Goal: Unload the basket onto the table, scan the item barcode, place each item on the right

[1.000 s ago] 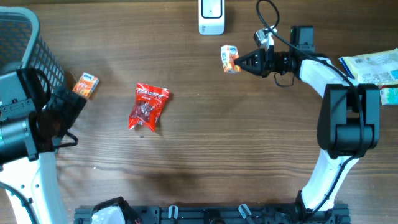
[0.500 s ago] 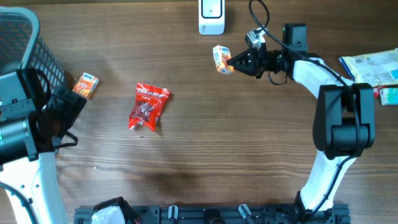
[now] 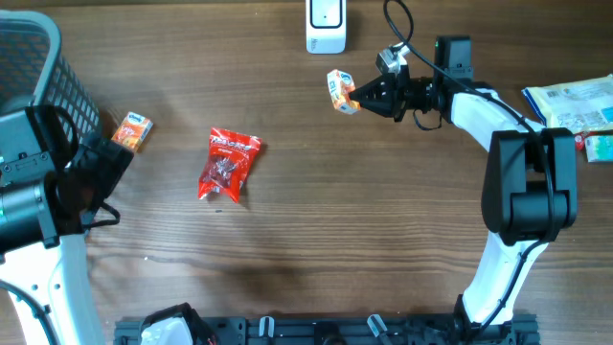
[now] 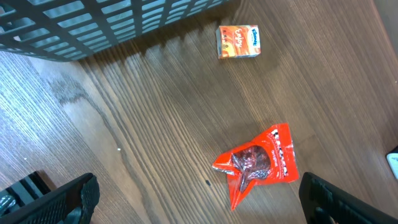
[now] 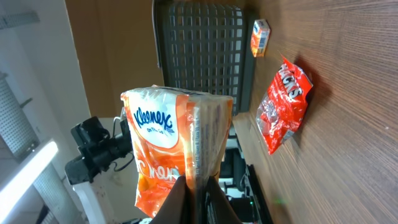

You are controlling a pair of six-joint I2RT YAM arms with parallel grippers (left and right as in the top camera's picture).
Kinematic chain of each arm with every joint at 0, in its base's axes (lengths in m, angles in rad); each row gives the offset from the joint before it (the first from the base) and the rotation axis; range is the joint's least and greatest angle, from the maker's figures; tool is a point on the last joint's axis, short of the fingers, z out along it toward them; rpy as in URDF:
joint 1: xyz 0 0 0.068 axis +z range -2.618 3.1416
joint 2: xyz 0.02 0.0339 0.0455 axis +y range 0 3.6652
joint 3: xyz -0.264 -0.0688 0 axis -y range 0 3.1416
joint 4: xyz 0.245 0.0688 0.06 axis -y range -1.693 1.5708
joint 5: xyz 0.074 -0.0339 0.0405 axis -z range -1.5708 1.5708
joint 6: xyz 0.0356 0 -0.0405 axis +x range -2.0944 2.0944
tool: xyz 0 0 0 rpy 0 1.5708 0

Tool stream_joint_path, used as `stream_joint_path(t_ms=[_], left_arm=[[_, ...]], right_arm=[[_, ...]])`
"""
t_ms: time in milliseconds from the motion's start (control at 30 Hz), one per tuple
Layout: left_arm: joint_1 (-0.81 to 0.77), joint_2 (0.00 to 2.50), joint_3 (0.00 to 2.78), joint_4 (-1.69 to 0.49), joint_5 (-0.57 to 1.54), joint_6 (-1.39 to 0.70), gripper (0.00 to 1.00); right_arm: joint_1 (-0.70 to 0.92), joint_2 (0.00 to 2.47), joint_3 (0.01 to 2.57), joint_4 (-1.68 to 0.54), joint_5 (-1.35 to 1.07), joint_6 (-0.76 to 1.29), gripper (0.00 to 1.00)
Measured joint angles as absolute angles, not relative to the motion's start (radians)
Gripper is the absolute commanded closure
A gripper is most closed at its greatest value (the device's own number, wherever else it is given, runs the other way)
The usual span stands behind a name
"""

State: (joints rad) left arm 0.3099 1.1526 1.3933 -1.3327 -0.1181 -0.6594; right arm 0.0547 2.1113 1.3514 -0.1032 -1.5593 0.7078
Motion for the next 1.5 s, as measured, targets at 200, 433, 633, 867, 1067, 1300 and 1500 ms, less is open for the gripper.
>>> stream_joint_path(t_ms=[200, 433, 633, 867, 1067, 1300, 1500], left_arm=[[0.31, 1.153, 1.393, -1.333, -0.118, -0.659, 0.0], [0.31, 1.153, 1.393, -1.333, -0.118, -0.659, 0.0], [0.31, 1.153, 1.393, -1.333, -0.118, -0.659, 0.0], [0.31, 1.153, 1.393, -1.333, -0.118, -0.659, 0.0], [0.31, 1.153, 1.393, -1.333, -0.118, -0.659, 0.0], [0.31, 1.153, 1.393, -1.333, -0.118, -0.659, 0.0], [0.31, 1.153, 1.393, -1.333, -0.118, -0.659, 0.0]], right_arm=[[0.055, 2.111, 1.351, -0.083, -1.559, 0.731, 0.96], [0.055, 2.111, 1.351, -0.033, -1.559, 0.768, 0.96], [0.055, 2.111, 1.351, -0.007, -1.56, 0.789, 0.96], [0.055, 2.111, 1.351, 0.045, -1.559, 0.827, 0.96], [0.055, 2.111, 1.351, 0.053, -1.56, 0.841, 0.96], [0.059, 2.111, 1.351, 0.06, -1.559, 0.845, 0.96], [0.059, 2.111, 1.351, 0.068, -1.559, 0.846, 0.96]])
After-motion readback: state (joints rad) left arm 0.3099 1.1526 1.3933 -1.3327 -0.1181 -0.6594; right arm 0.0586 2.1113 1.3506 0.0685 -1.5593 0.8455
